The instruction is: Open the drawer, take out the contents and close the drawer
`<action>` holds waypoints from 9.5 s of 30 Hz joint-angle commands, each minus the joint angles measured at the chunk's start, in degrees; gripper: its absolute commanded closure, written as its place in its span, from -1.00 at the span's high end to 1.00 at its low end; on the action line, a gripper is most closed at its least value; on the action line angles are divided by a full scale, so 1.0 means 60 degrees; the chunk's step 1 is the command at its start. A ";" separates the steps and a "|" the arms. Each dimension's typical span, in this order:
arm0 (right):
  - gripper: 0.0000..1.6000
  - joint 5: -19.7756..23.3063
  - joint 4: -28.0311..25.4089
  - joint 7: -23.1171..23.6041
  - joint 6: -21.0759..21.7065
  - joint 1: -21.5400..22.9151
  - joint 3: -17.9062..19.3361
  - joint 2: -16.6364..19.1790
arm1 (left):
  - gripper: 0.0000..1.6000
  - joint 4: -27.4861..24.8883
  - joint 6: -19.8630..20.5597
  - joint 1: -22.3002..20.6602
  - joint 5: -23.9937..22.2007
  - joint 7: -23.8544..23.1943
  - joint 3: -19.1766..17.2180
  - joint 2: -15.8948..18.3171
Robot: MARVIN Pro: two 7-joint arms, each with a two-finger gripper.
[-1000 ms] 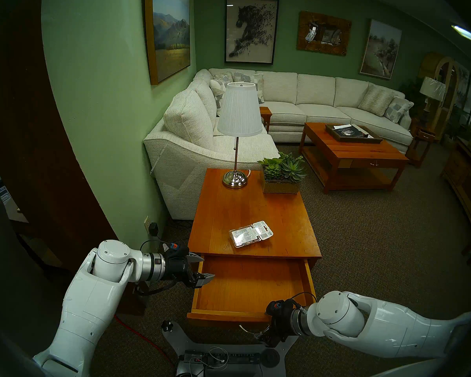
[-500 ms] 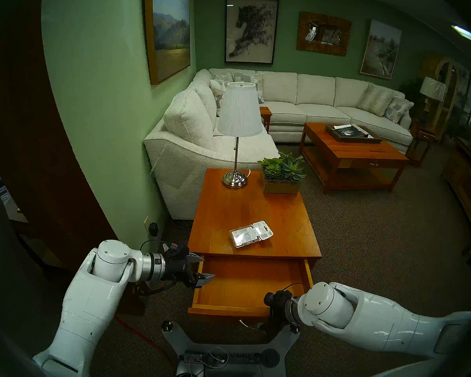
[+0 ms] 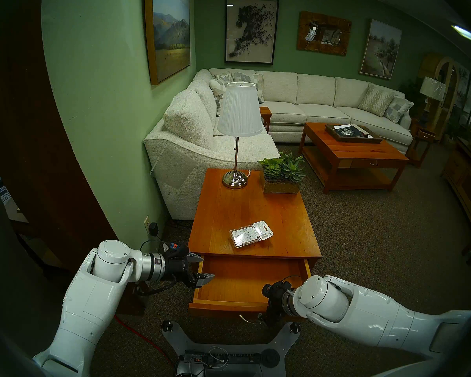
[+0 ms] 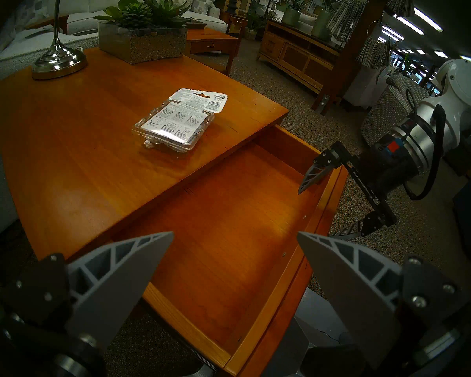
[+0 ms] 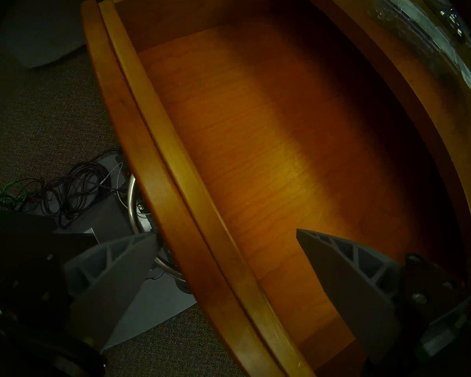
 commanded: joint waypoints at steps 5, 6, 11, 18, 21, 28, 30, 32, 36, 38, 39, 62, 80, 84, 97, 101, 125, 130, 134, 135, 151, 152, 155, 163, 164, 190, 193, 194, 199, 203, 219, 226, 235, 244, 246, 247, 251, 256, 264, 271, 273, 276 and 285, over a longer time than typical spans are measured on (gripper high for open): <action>1.00 -0.0592 -0.0223 -0.0647 0.0206 0.0378 0.0079 -0.0158 | 1.00 -0.0225 -0.0021 -0.0205 -0.0059 -0.0035 -0.0064 0.0003; 1.00 -0.0641 -0.0217 -0.0692 0.0219 0.0389 0.0068 -0.0181 | 1.00 -0.0225 -0.0021 -0.0205 -0.0058 -0.0035 -0.0064 0.0003; 1.00 -0.0895 -0.0210 -0.0972 0.0298 0.0416 0.0028 -0.0275 | 1.00 -0.0225 -0.0022 -0.0206 -0.0055 -0.0037 -0.0066 0.0001; 1.00 -0.1072 -0.0244 -0.1279 0.0276 0.0391 0.0102 -0.0310 | 1.00 -0.0225 -0.0022 -0.0206 -0.0051 -0.0040 -0.0069 -0.0002; 1.00 -0.1183 -0.0333 -0.1485 0.0264 0.0356 0.0147 -0.0254 | 1.00 -0.0223 -0.0023 -0.0206 -0.0049 -0.0041 -0.0070 -0.0004; 1.00 -0.1426 -0.0573 -0.1921 0.0318 0.0288 0.0182 -0.0150 | 1.00 -0.0223 -0.0023 -0.0206 -0.0045 -0.0043 -0.0072 -0.0007; 1.00 -0.1545 -0.0588 -0.2056 0.0342 0.0289 0.0137 -0.0152 | 1.00 -0.0224 -0.0023 -0.0206 -0.0044 -0.0044 -0.0073 -0.0007; 1.00 -0.1647 -0.0583 -0.2171 0.0365 0.0303 0.0090 -0.0181 | 1.00 -0.0225 -0.0022 -0.0206 -0.0043 -0.0045 -0.0074 -0.0008; 1.00 -0.1898 -0.0484 -0.2387 0.0447 0.0356 -0.0057 -0.0321 | 1.00 -0.0228 -0.0020 -0.0205 -0.0041 -0.0048 -0.0077 -0.0010; 1.00 -0.2010 -0.0384 -0.2475 0.0447 0.0385 -0.0134 -0.0410 | 1.00 -0.0229 -0.0020 -0.0205 -0.0040 -0.0049 -0.0078 -0.0010; 1.00 -0.2064 -0.0338 -0.2507 0.0458 0.0401 -0.0171 -0.0458 | 1.00 -0.0229 -0.0019 -0.0205 -0.0040 -0.0050 -0.0078 -0.0011; 1.00 -0.0713 -0.2355 -0.1993 0.0178 -0.0508 0.0383 0.0640 | 1.00 -0.0230 -0.0019 -0.0204 -0.0025 -0.0061 -0.0089 -0.0021; 1.00 -0.0442 -0.1411 -0.1130 -0.0236 -0.0230 -0.0031 -0.0049 | 1.00 -0.0229 -0.0020 -0.0205 -0.0014 -0.0068 -0.0096 -0.0029; -0.18 -0.0353 -0.1782 -0.1257 -0.0252 -0.0554 0.0071 0.0212 | 1.00 -0.0231 -0.0019 -0.0204 -0.0011 -0.0071 -0.0098 -0.0031; -1.00 0.0225 -0.2161 -0.1396 -0.0557 -0.1256 0.0228 0.0613 | 1.00 -0.0234 -0.0016 -0.0203 -0.0005 -0.0077 -0.0103 -0.0035; -1.00 0.0193 -0.1809 -0.1328 -0.0672 -0.1110 0.0135 0.0426 | 1.00 -0.0234 -0.0016 -0.0204 -0.0003 -0.0078 -0.0105 -0.0037; -1.00 -0.1113 0.0768 -0.1551 -0.1254 0.0322 -0.0072 -0.0867 | 1.00 -0.0215 -0.0030 -0.0207 0.0014 -0.0078 -0.0108 -0.0048; -1.00 -0.1550 0.1262 -0.1975 -0.1403 0.0515 -0.0108 -0.1114 | 1.00 -0.0214 -0.0030 -0.0207 0.0016 -0.0080 -0.0110 -0.0050; -1.00 -0.1888 0.1693 -0.2238 -0.1477 0.0707 -0.0179 -0.1384 | 1.00 -0.0212 -0.0032 -0.0207 0.0019 -0.0080 -0.0111 -0.0052; -1.00 -0.1961 0.1797 -0.2294 -0.1492 0.0756 -0.0197 -0.1454 | 1.00 -0.0213 -0.0032 -0.0207 0.0020 -0.0080 -0.0111 -0.0053; -1.00 -0.3186 0.2711 -0.3194 -0.1583 0.1376 -0.0476 -0.2233 | 1.00 -0.0211 -0.0035 -0.0207 0.0028 -0.0084 -0.0116 -0.0058; -1.00 -0.3227 0.2741 -0.3220 -0.1598 0.1407 -0.0476 -0.2258 | 1.00 -0.0212 -0.0035 -0.0207 0.0028 -0.0084 -0.0116 -0.0059; -1.00 -0.3307 0.2763 -0.3311 -0.1605 0.1453 -0.0440 -0.2284 | 1.00 -0.0213 -0.0034 -0.0207 0.0029 -0.0086 -0.0118 -0.0060; -1.00 -0.3297 0.2431 -0.3511 -0.1475 0.1186 -0.0319 -0.2079 | 1.00 -0.0224 -0.0027 -0.0205 0.0028 -0.0094 -0.0122 -0.0060; -1.00 -0.3268 0.2286 -0.3521 -0.1407 0.1102 -0.0293 -0.1987 | 1.00 -0.0226 -0.0026 -0.0205 0.0029 -0.0095 -0.0123 -0.0060; -1.00 -0.1614 -0.0510 -0.2996 -0.1173 -0.0652 0.0475 0.0122 | 1.00 -0.0230 -0.0024 -0.0205 0.0039 -0.0106 -0.0132 -0.0067; -1.00 -0.1613 -0.0091 -0.2913 -0.1302 -0.0457 0.0418 -0.0127 | 1.00 -0.0232 -0.0022 -0.0204 0.0040 -0.0108 -0.0133 -0.0068; -1.00 -0.1605 0.0048 -0.2870 -0.1358 -0.0388 0.0396 -0.0204 | 1.00 -0.0231 -0.0022 -0.0204 0.0041 -0.0108 -0.0134 -0.0069; -1.00 -0.1620 0.0994 -0.2657 -0.1642 0.0080 0.0241 -0.0796 | 1.00 -0.0225 -0.0028 -0.0205 0.0045 -0.0107 -0.0134 -0.0072; -1.00 -0.1737 0.1475 -0.2581 -0.1779 0.0386 0.0182 -0.1142 | 1.00 -0.0218 -0.0033 -0.0206 0.0049 -0.0106 -0.0134 -0.0074; -1.00 -0.3053 0.3784 -0.2988 -0.1797 0.1541 -0.0343 -0.2481 | 1.00 -0.0211 -0.0039 -0.0208 0.0060 -0.0109 -0.0138 -0.0081; -1.00 -0.3395 0.4605 -0.3345 -0.2010 0.1890 -0.0443 -0.2864 | 1.00 -0.0209 -0.0041 -0.0208 0.0064 -0.0110 -0.0140 -0.0085; -1.00 -0.3475 0.4853 -0.3515 -0.2088 0.2145 -0.0306 -0.2940 | 1.00 -0.0208 -0.0042 -0.0207 0.0069 -0.0111 -0.0143 -0.0088; -1.00 -0.3082 0.4237 -0.3227 -0.1939 0.1809 -0.0098 -0.2713 | 1.00 -0.0212 -0.0040 -0.0207 0.0071 -0.0116 -0.0147 -0.0090; -1.00 -0.2996 0.3988 -0.3251 -0.1949 0.1652 -0.0027 -0.2594 | 1.00 -0.0212 -0.0041 -0.0207 0.0072 -0.0117 -0.0147 -0.0091; -1.00 -0.2973 0.4022 -0.3308 -0.1998 0.1595 0.0005 -0.2611 | 1.00 -0.0212 -0.0041 -0.0207 0.0072 -0.0117 -0.0147 -0.0091; -1.00 -0.2796 0.3668 -0.3369 -0.2174 0.1248 0.0083 -0.2421 | 1.00 -0.0202 -0.0046 -0.0207 0.0078 -0.0113 -0.0147 -0.0094; -1.00 -0.2408 0.2796 -0.3218 -0.2197 0.0715 0.0144 -0.2001 | 1.00 -0.0185 -0.0052 -0.0205 0.0087 -0.0105 -0.0144 -0.0099; -1.00 -0.1872 0.1962 -0.3204 -0.2380 -0.0053 0.0263 -0.1449 | 1.00 -0.0155 -0.0062 -0.0198 0.0103 -0.0097 -0.0140 -0.0105; -1.00 -0.1594 0.1193 -0.3368 -0.2755 -0.0519 0.0407 -0.1029 | 1.00 -0.0125 -0.0071 -0.0185 0.0120 -0.0088 -0.0136 -0.0112; -1.00 -0.1498 0.1060 -0.3402 -0.2978 -0.0586 0.0482 -0.0975 | 1.00 -0.0112 -0.0075 -0.0179 0.0127 -0.0086 -0.0135 -0.0114; -1.00 -0.1378 0.0699 -0.3455 -0.3196 -0.0749 0.0583 -0.0772 | 1.00 -0.0096 -0.0080 -0.0175 0.0136 -0.0084 -0.0133 -0.0117; 1.00 -0.1059 -0.0238 -0.3713 -0.4061 -0.1273 0.0932 -0.0133 | 1.00 -0.0050 -0.0098 -0.0173 0.0165 -0.0082 -0.0131 -0.0127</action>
